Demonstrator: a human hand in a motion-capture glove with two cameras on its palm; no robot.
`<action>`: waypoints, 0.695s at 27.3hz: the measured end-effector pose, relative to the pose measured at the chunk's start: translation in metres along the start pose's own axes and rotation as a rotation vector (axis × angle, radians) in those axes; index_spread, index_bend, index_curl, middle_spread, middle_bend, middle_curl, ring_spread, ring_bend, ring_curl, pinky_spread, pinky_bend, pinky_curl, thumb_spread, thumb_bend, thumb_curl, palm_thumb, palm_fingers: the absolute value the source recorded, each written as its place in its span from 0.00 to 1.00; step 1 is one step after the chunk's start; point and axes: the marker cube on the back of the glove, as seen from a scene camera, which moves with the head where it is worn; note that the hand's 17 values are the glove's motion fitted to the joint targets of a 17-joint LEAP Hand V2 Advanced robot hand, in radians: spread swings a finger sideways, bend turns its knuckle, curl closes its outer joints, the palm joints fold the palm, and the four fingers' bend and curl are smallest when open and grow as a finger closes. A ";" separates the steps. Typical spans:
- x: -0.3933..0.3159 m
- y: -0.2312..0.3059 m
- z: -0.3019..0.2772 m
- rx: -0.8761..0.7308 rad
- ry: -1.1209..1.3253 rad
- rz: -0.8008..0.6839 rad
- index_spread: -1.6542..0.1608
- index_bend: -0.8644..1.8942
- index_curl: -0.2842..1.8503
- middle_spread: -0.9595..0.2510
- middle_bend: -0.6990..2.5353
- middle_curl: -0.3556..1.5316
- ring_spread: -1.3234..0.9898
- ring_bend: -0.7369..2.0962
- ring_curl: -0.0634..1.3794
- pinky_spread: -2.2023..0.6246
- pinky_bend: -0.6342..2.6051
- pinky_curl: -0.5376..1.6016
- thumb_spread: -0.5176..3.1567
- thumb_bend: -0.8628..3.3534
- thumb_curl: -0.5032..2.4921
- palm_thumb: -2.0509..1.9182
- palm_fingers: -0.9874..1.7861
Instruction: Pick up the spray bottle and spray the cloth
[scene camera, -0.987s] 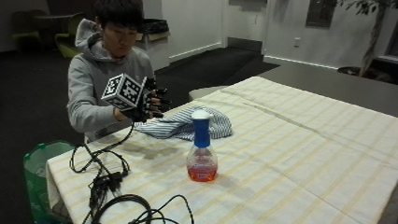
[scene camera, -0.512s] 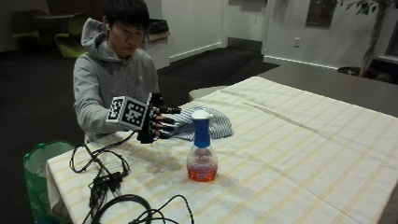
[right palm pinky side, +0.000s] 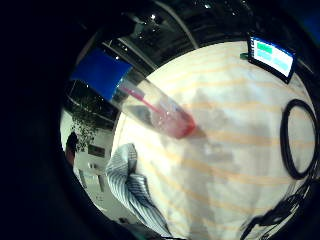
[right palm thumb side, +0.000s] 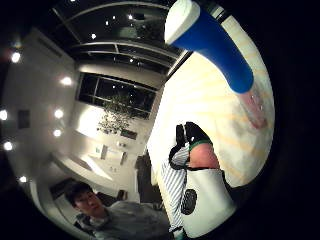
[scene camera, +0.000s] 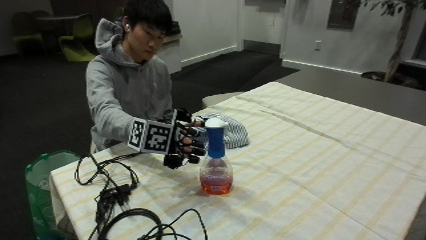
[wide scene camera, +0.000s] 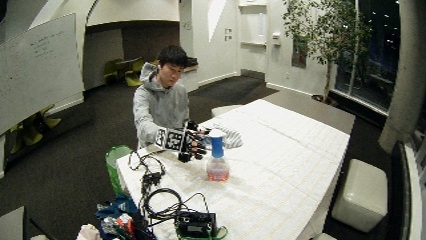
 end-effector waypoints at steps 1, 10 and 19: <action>0.001 -0.005 0.003 0.008 -0.021 0.012 0.72 0.34 0.17 0.83 0.31 0.38 0.58 0.44 0.27 0.85 0.41 0.43 0.36 0.20 0.33 0.74 0.36; 0.010 -0.043 0.030 0.034 -0.221 0.095 0.71 0.35 0.18 0.82 0.32 0.38 0.58 0.44 0.26 0.85 0.40 0.42 0.35 0.20 0.33 0.73 0.37; 0.007 -0.069 0.051 0.018 -0.296 0.114 0.73 0.42 0.23 0.78 0.34 0.39 0.54 0.46 0.25 0.82 0.34 0.39 0.34 0.19 0.32 0.73 0.59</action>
